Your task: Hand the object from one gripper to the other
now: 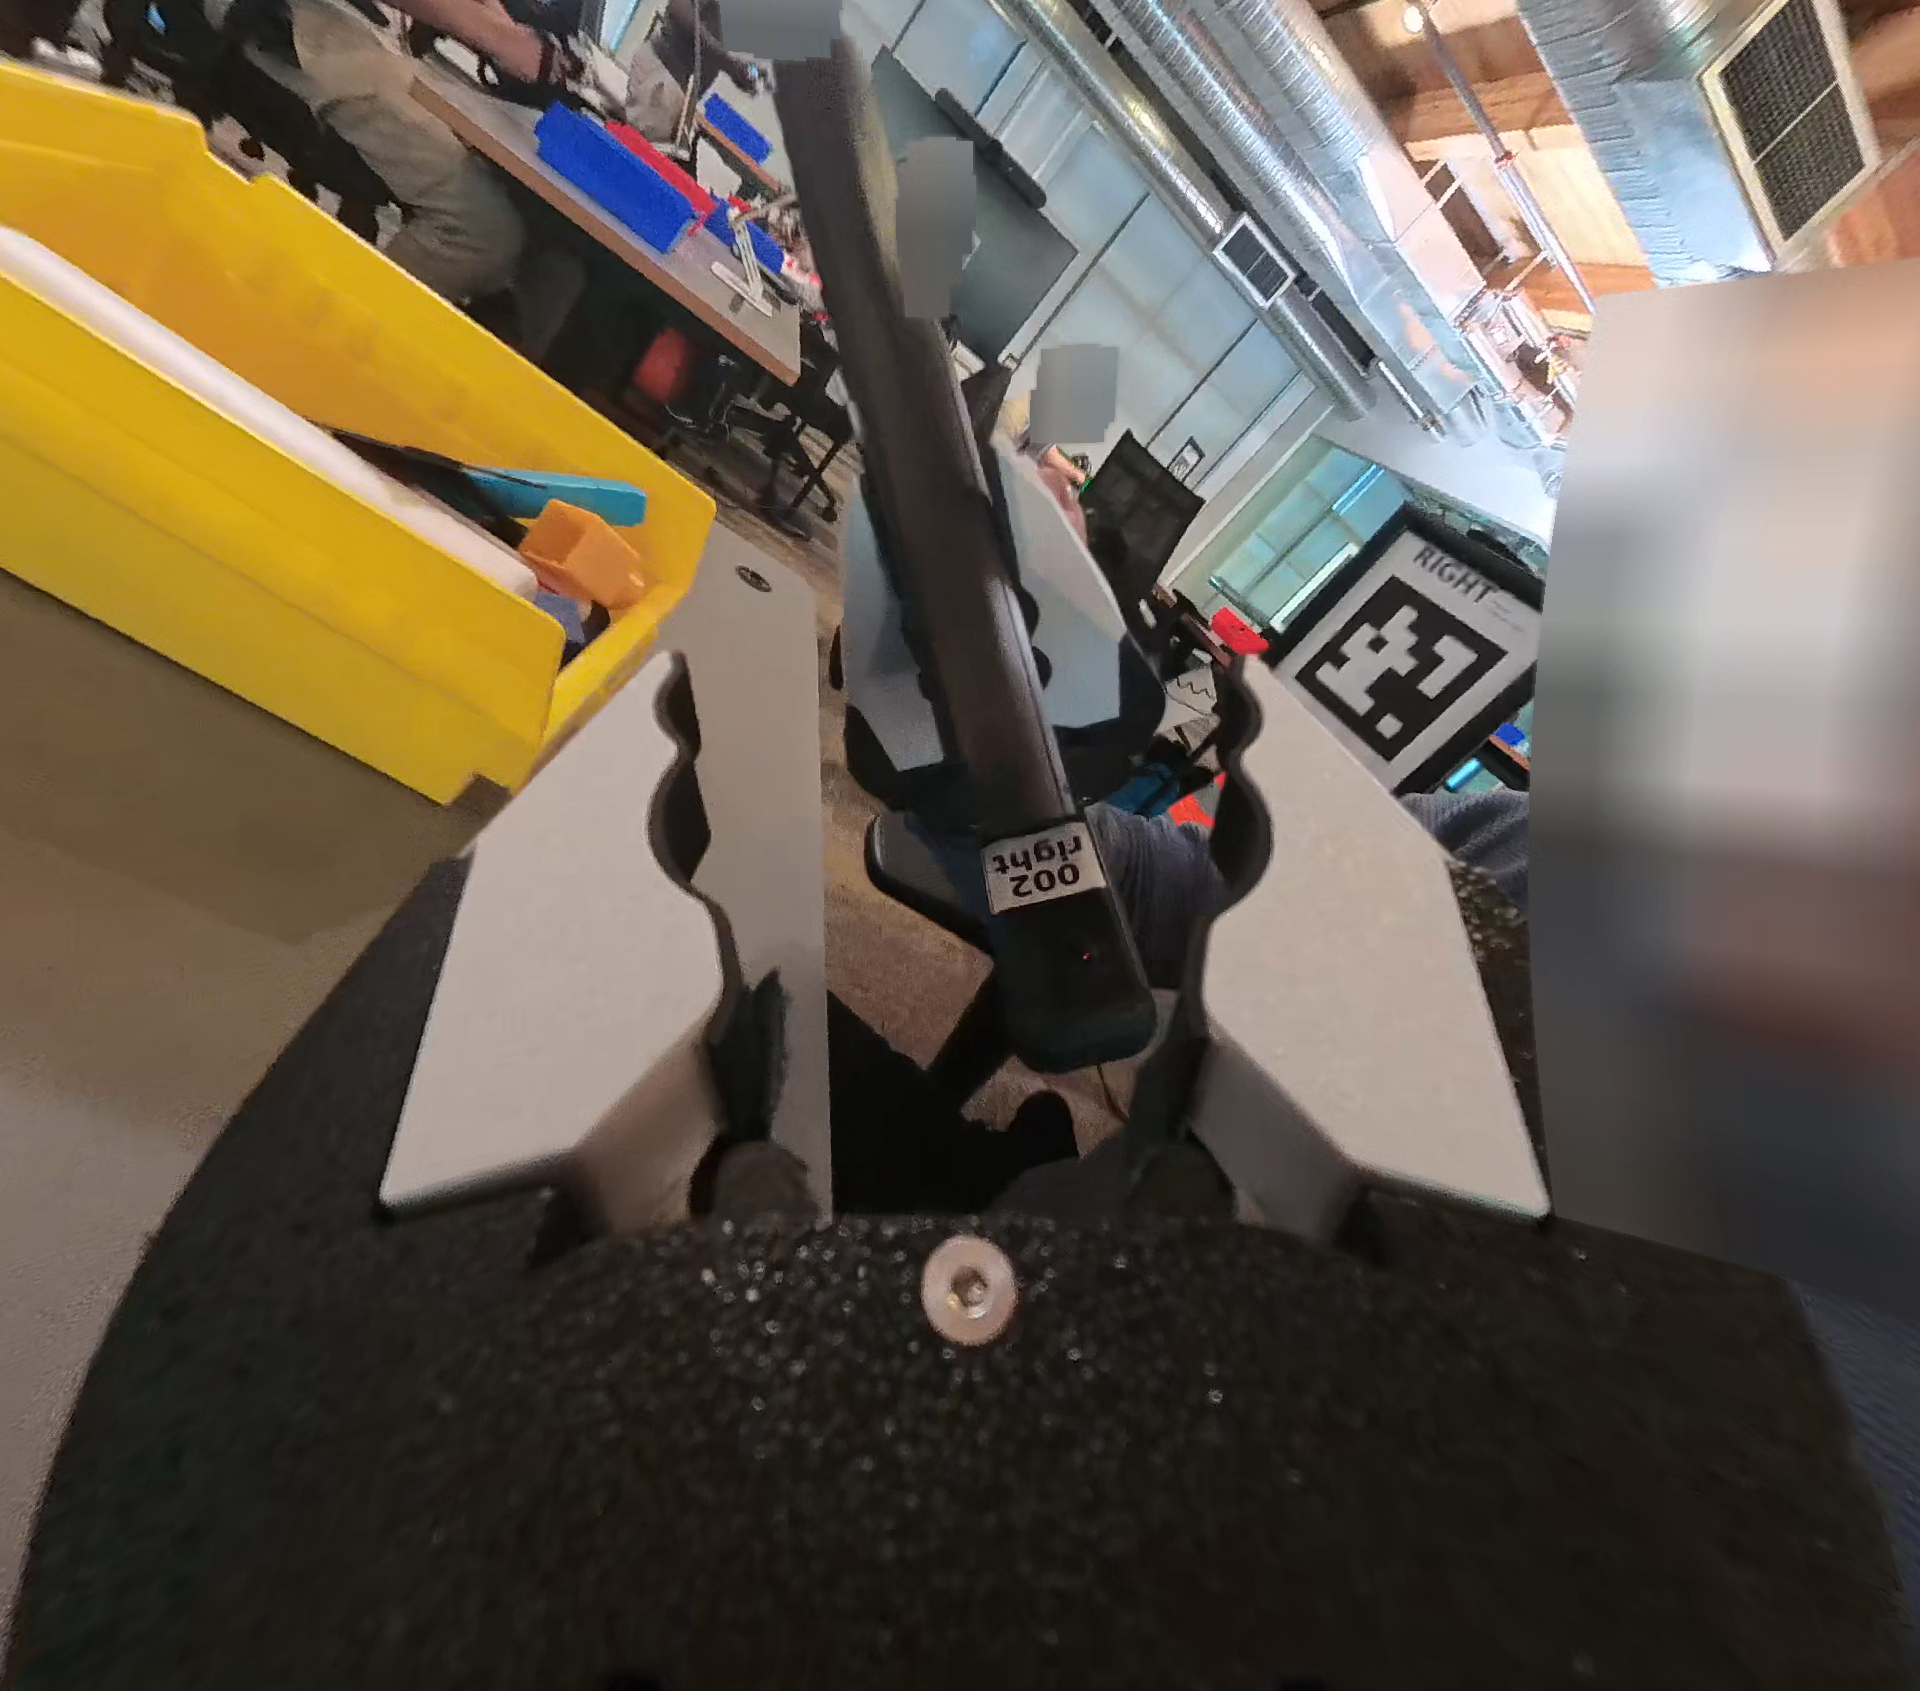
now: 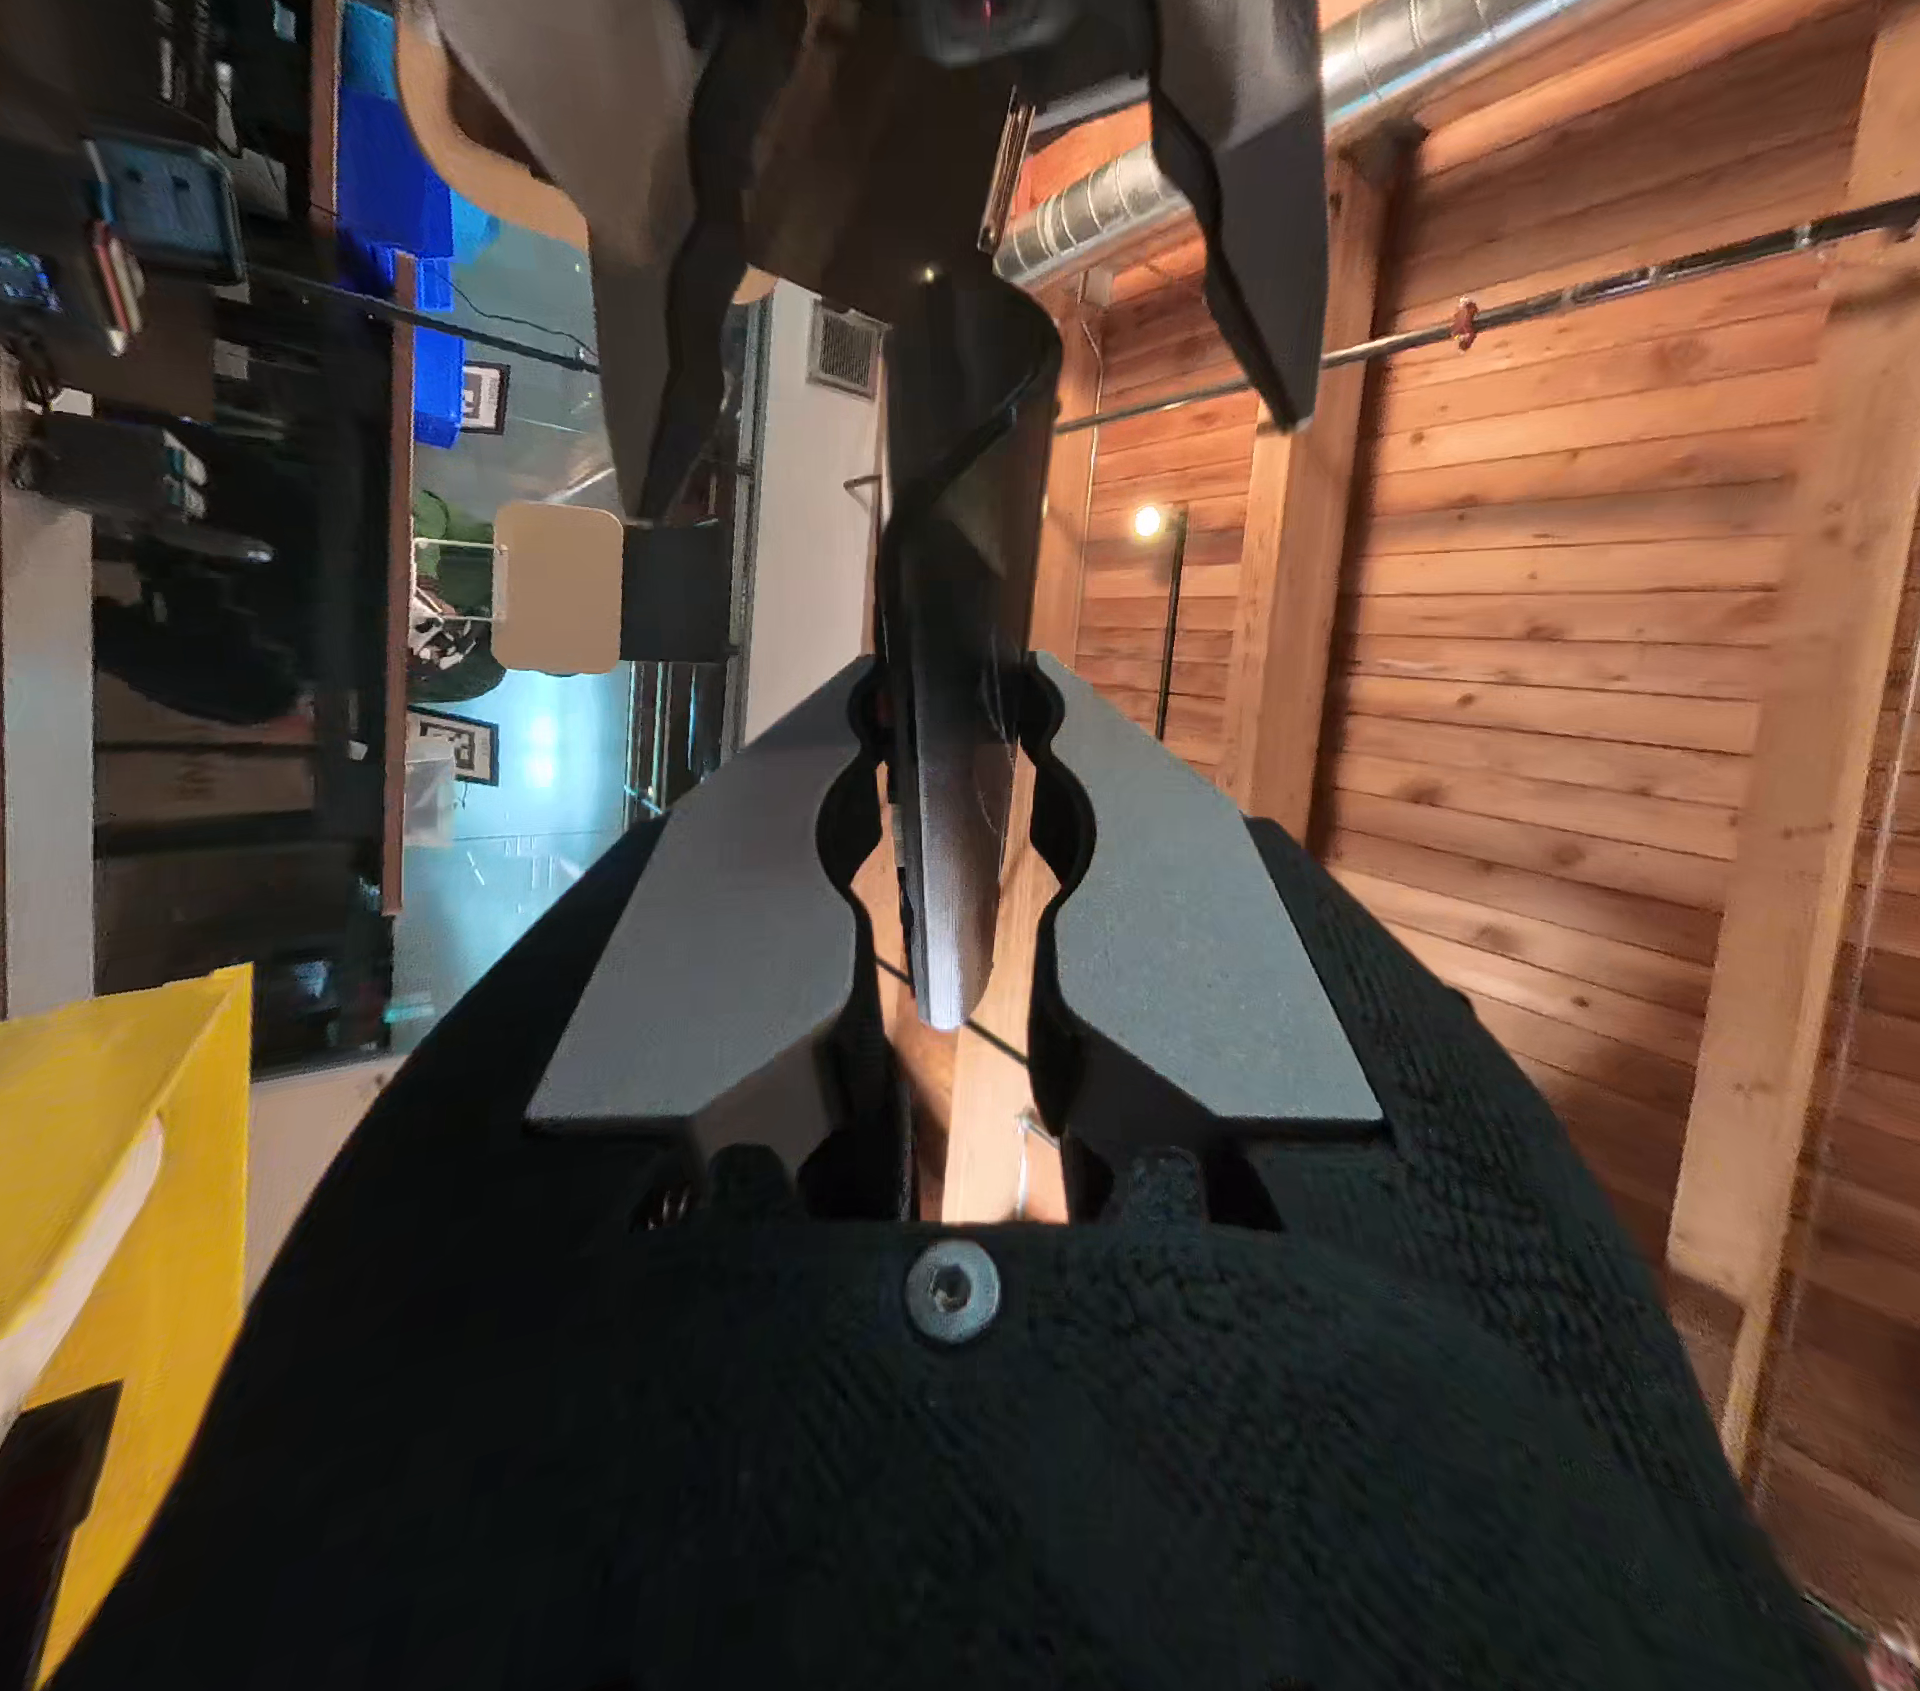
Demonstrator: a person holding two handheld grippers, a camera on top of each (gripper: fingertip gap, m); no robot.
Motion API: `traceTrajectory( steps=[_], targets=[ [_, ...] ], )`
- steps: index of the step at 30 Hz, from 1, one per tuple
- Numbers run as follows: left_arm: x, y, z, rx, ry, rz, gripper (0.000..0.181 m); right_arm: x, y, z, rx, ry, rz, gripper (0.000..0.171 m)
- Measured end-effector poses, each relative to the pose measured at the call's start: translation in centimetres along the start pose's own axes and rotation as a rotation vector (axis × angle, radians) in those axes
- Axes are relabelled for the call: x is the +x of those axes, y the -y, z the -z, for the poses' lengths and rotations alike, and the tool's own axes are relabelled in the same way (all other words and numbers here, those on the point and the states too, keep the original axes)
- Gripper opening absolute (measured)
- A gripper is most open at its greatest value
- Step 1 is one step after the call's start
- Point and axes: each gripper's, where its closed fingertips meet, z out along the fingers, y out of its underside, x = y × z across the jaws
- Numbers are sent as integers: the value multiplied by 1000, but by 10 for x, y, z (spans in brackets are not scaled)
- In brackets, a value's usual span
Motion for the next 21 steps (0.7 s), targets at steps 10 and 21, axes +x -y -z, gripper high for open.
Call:
traceTrajectory(
  steps=[10,21],
  targets=[
    [0,-42,-25,-180,-19,61,35,-5,19,4,65,15,60,23],
    [-19,1,4,-13,169,-296,20,25,-31,6,33,-19,-498,85]
  ],
)
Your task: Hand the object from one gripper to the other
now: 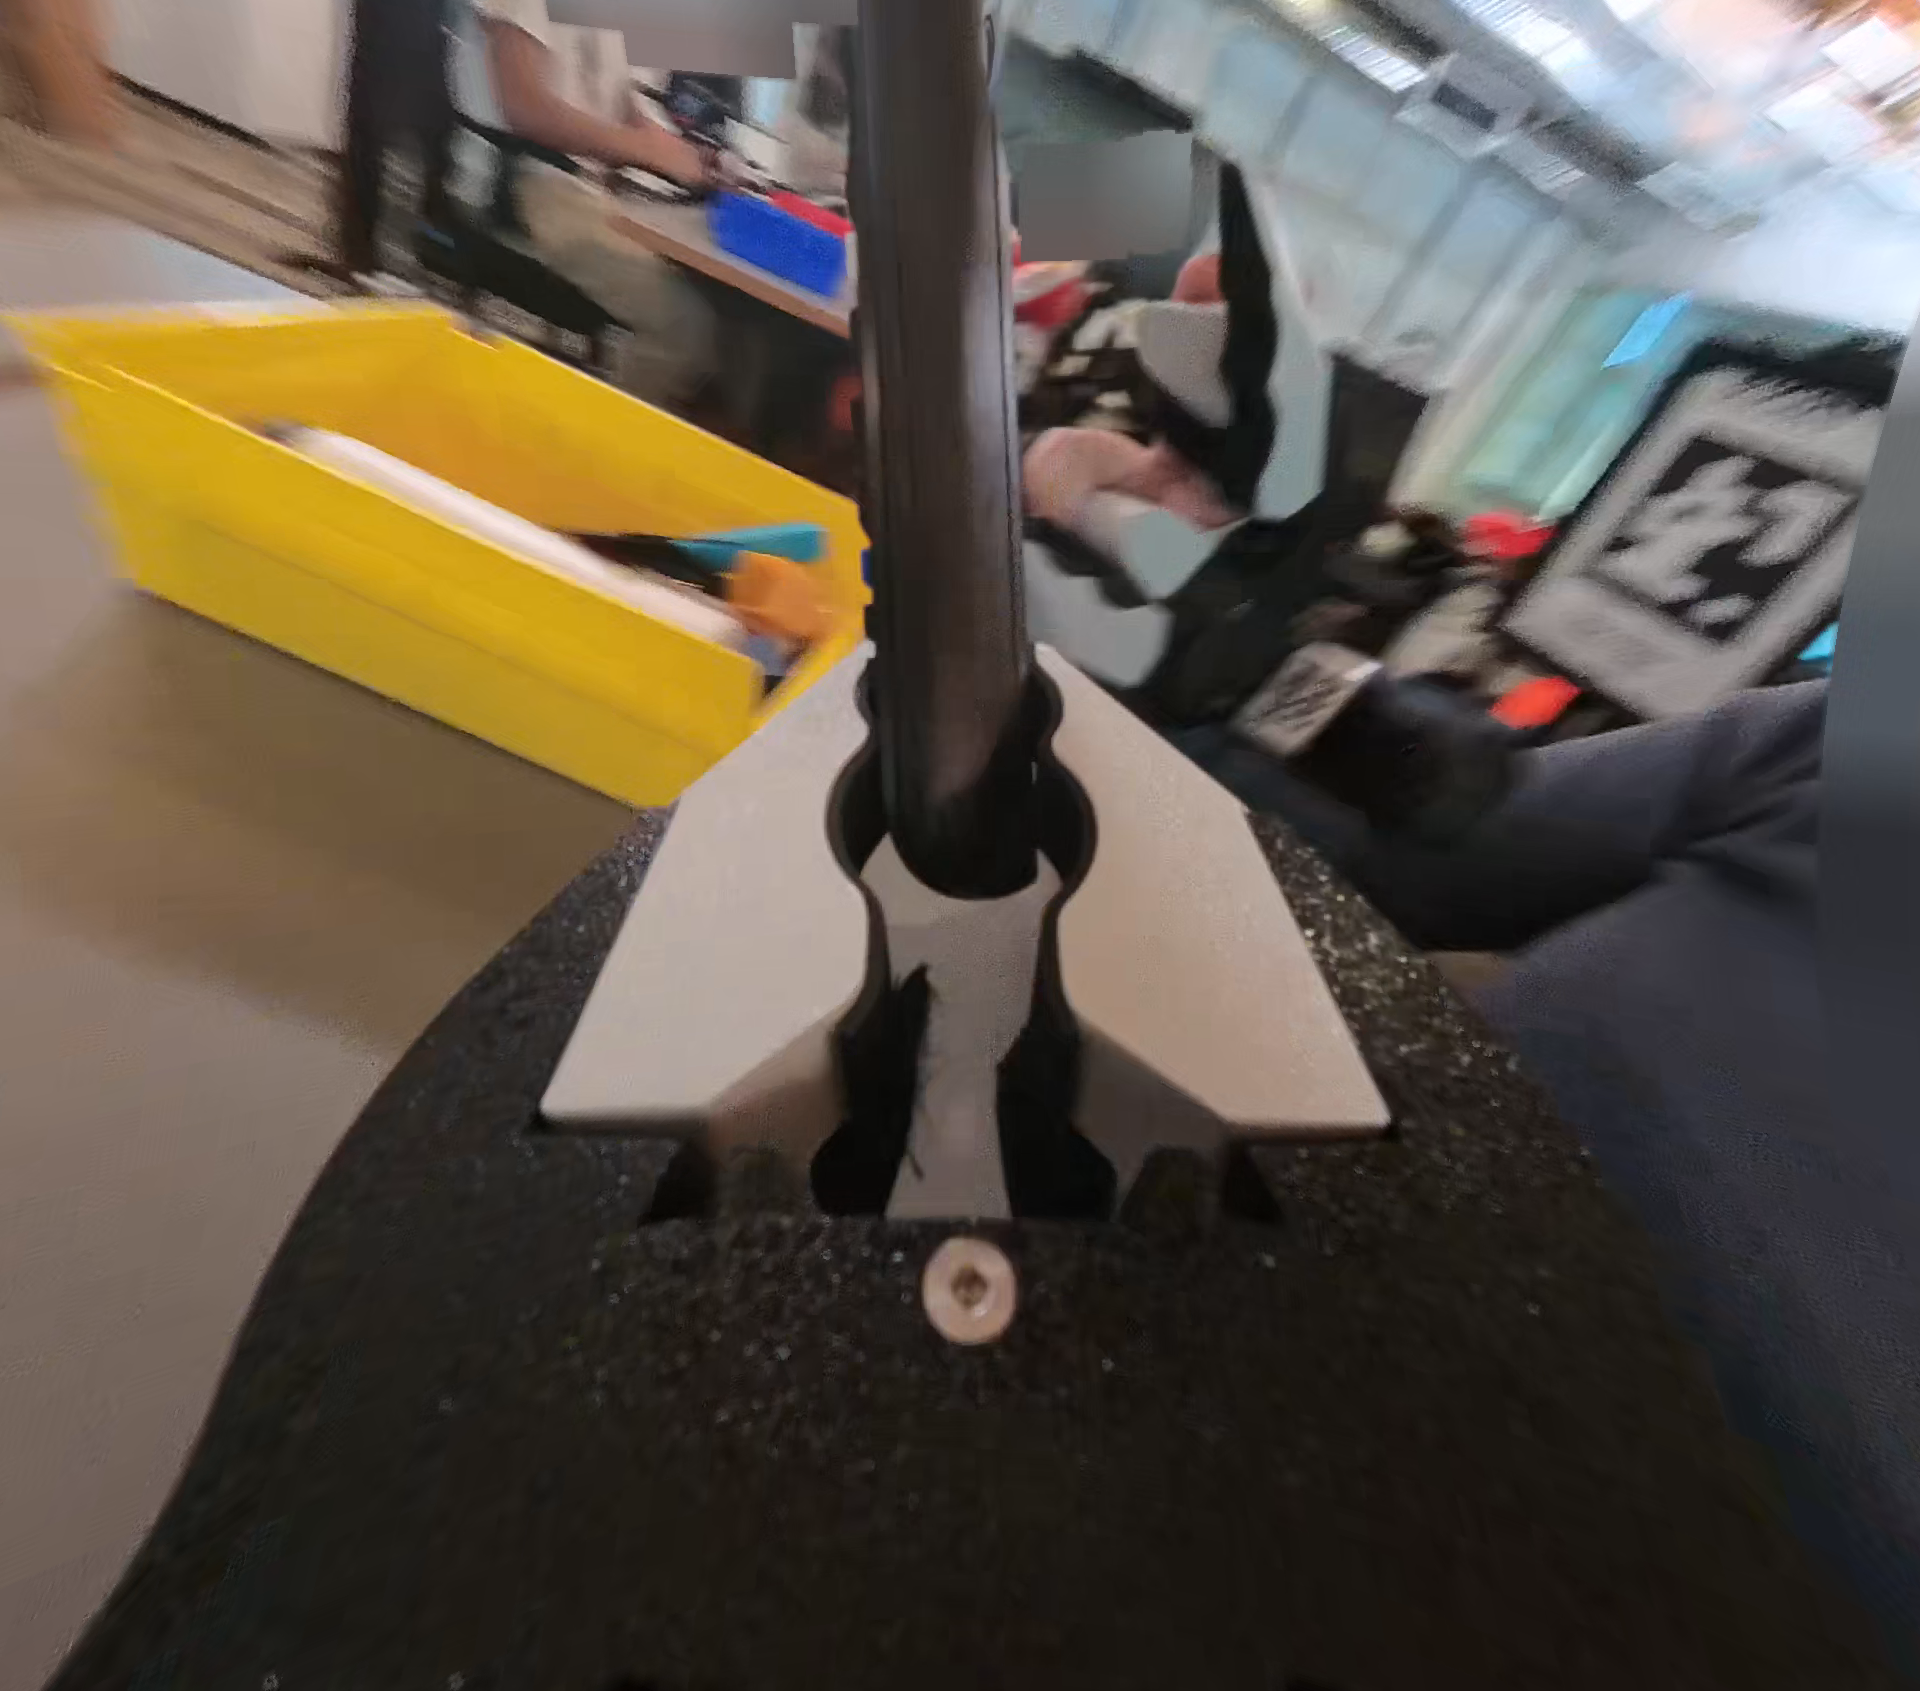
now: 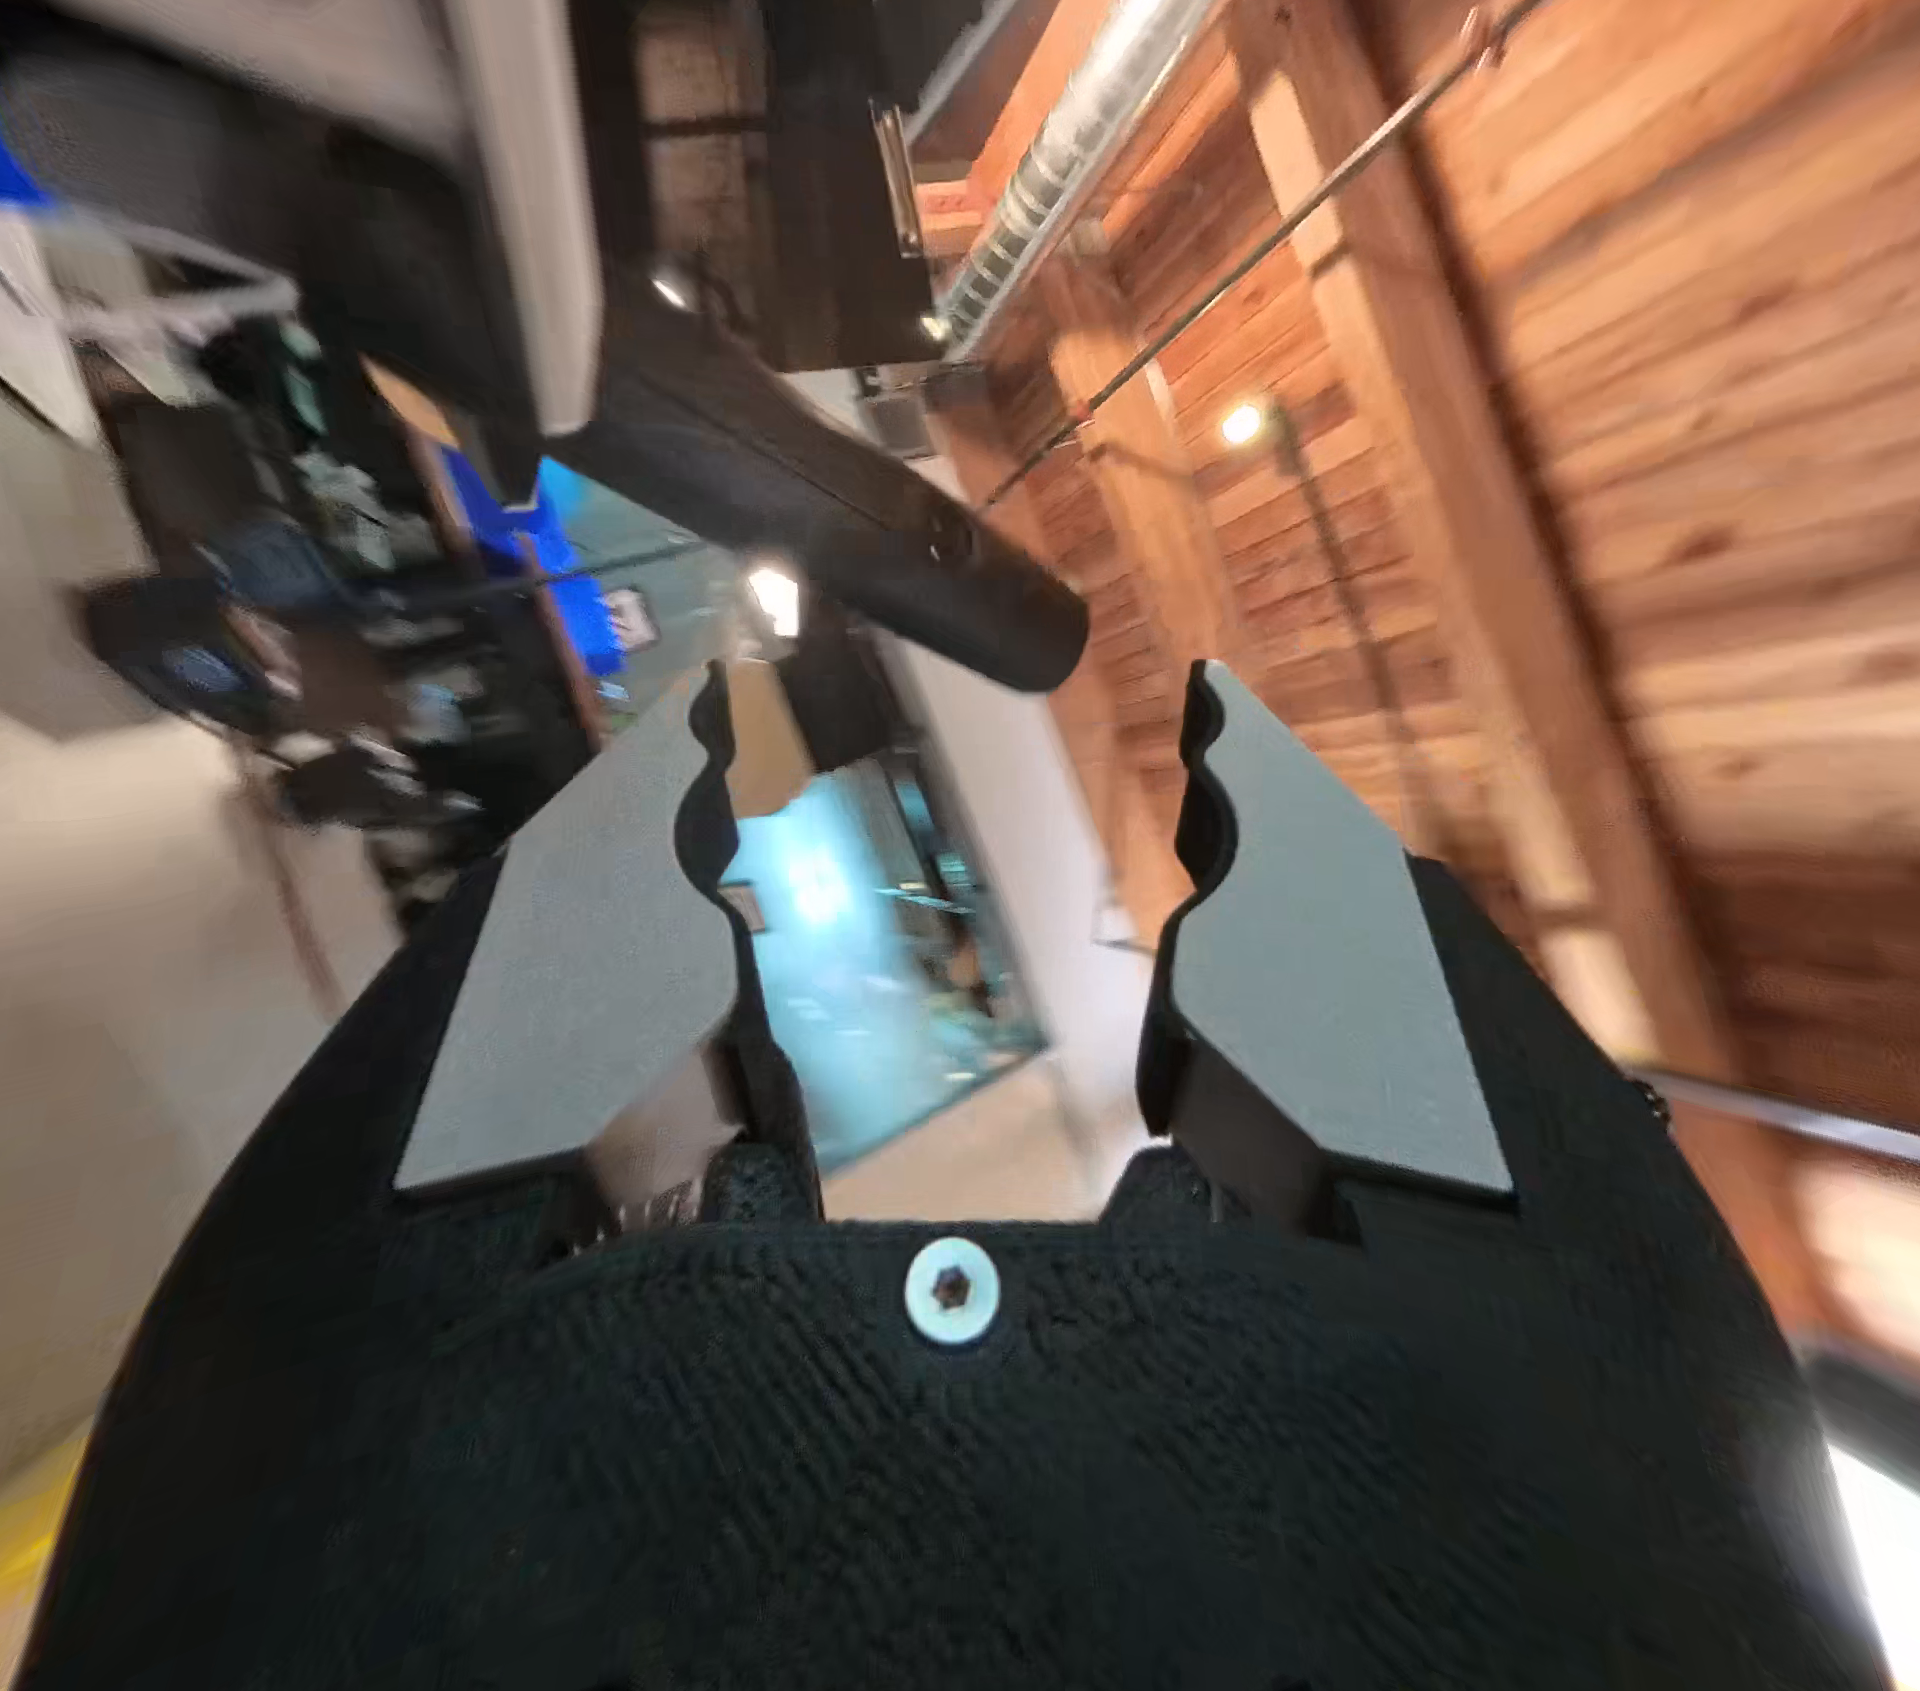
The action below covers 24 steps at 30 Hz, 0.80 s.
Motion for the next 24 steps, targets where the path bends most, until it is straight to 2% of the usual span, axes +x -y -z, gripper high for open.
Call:
traceTrajectory(
  steps=[2,6,11,14,17,20,22,24],
  targets=[
    [-19,8,11,7,180,-234,20,-2,-1,-1,16,112,-272,83],
    [-46,25,35,-67,602,-832,20,2,3,-7,50,288,-956,77],
    [-36,36,45,-155,866,-1478,21,2,-10,-14,-9,484,-1860,78],
    [-25,44,51,-142,1011,-1746,20,-4,-7,-7,-20,718,-2250,82],
    [-21,45,55,-182,1079,-1952,20,-10,-1,2,-15,897,-2439,77],
    [-22,42,57,-260,1115,-2105,20,-24,8,13,-79,1073,-2473,70],
    [-22,38,54,-295,1105,-2181,20,-27,10,15,-76,1109,-2487,65],
    [-21,33,51,-311,1092,-2244,20,-34,10,17,-109,1127,-2472,52]
  ],
)
